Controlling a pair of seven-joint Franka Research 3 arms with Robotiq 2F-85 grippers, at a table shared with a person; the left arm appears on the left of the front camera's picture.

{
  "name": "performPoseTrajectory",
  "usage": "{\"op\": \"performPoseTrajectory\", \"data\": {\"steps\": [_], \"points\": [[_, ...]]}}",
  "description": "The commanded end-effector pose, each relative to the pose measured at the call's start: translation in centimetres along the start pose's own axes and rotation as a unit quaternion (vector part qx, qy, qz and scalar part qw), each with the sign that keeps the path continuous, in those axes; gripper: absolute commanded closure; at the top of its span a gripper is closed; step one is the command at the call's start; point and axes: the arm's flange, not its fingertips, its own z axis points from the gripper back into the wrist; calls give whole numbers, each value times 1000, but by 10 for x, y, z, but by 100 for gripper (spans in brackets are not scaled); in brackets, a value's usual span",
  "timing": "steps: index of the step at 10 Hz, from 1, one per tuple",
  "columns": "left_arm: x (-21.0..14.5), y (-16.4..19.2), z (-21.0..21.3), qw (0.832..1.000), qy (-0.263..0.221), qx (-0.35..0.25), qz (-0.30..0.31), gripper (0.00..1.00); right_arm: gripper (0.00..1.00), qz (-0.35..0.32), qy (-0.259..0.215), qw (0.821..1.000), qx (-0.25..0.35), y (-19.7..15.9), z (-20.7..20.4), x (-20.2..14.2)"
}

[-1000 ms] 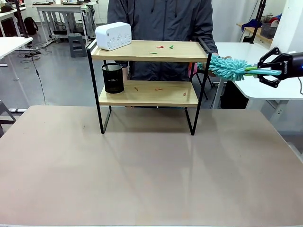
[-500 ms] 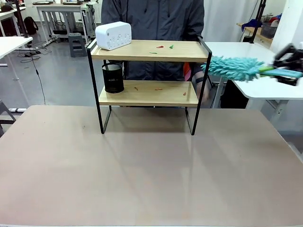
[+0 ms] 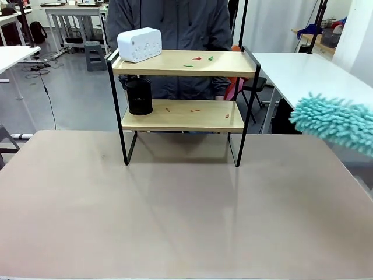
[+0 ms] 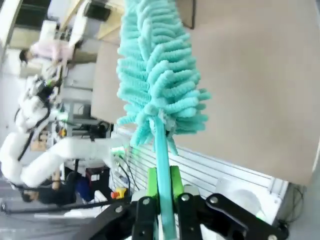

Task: Clean the shelf.
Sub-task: Pick up the Duster from the human, then clean the specific tier of the Shelf with the Duster once objects are removed.

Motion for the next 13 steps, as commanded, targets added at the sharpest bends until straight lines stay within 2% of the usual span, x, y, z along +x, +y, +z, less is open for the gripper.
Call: {"op": "performPoseTrajectory", "data": {"steps": [1,13], "points": [[1,0,-2,1000,-6,-8,-10,0,100,-29,0,999,-19,6,-10,27],[1,0,-2,1000,-6,-8,-10,0,100,-29,0,999,-19,6,-10,27]]}}
